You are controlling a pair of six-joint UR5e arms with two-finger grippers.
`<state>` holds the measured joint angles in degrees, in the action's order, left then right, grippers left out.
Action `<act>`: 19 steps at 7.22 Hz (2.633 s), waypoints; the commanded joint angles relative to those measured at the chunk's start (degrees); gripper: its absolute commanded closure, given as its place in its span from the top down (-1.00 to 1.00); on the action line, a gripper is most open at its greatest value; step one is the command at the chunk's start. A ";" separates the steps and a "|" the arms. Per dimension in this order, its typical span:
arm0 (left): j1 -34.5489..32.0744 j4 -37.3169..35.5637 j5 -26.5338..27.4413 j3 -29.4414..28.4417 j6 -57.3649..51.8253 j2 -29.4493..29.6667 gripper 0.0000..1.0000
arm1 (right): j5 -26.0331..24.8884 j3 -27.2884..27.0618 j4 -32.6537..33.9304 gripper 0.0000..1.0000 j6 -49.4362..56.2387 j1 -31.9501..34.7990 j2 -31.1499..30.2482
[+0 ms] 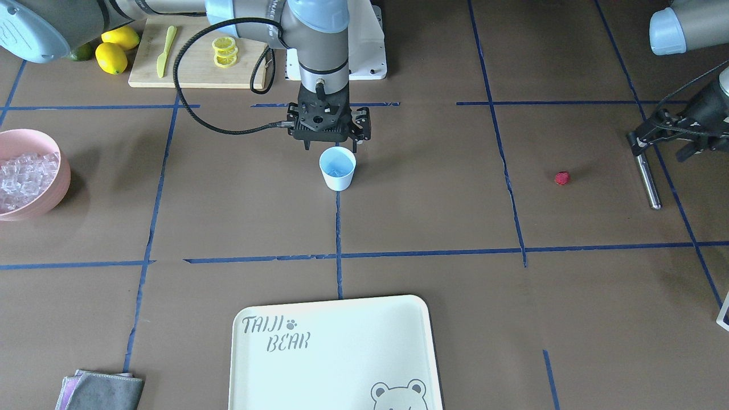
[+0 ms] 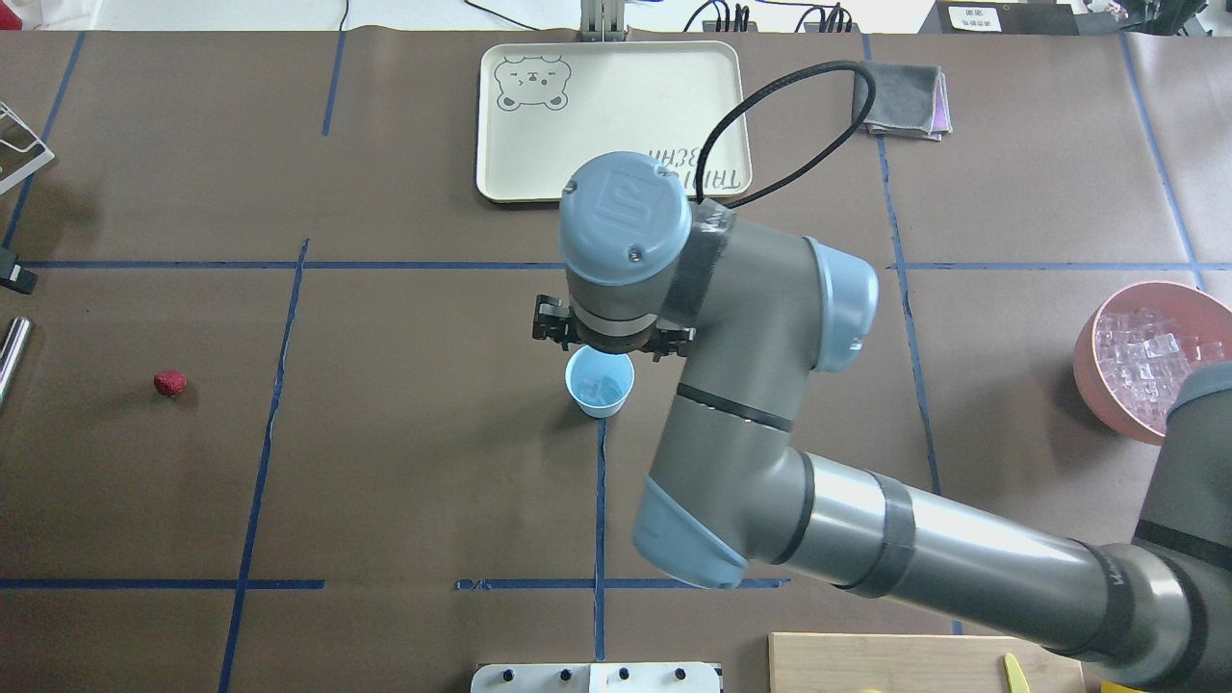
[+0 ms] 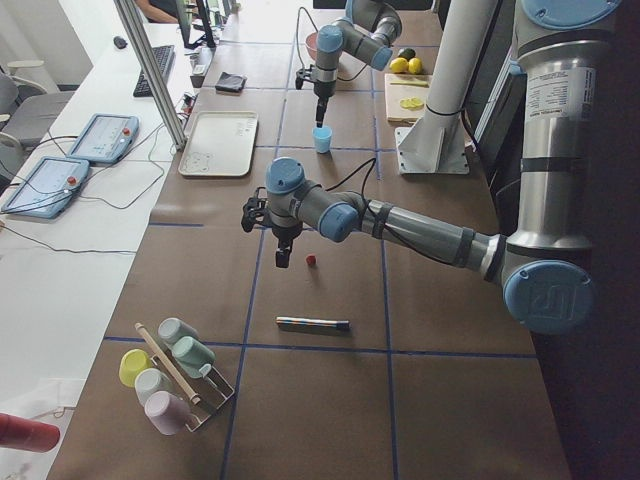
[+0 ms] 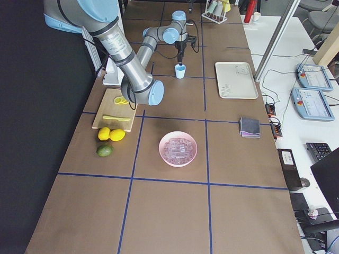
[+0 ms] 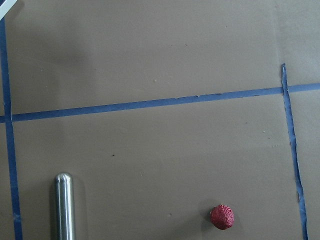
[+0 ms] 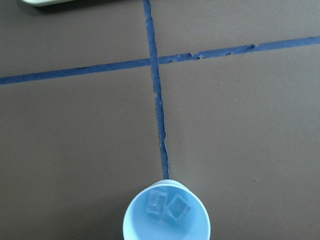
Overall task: Mash ice and strawberries in cup
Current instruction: 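Open the right gripper to drop the ice cube into the cup, then move the right gripper back over the pink bowl, then lower the right gripper into the bowl and pinch a third ice cube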
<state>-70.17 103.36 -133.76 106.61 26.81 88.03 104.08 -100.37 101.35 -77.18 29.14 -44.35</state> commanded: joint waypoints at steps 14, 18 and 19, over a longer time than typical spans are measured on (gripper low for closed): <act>0.03 0.00 0.07 -0.17 -0.09 0.56 1.00 | 19.58 -3.00 -33.41 0.98 45.89 32.82 -54.27; 0.03 0.00 0.16 -0.17 -0.09 0.56 1.00 | 19.76 -2.02 -33.32 0.49 47.90 32.99 -54.44; 0.03 0.00 0.16 -0.09 -0.09 0.65 1.00 | 19.67 -1.32 -33.32 0.49 47.91 32.99 -54.27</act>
<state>-70.14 103.36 -133.60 106.47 26.72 88.62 123.82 -102.29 68.02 -29.74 62.08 -98.70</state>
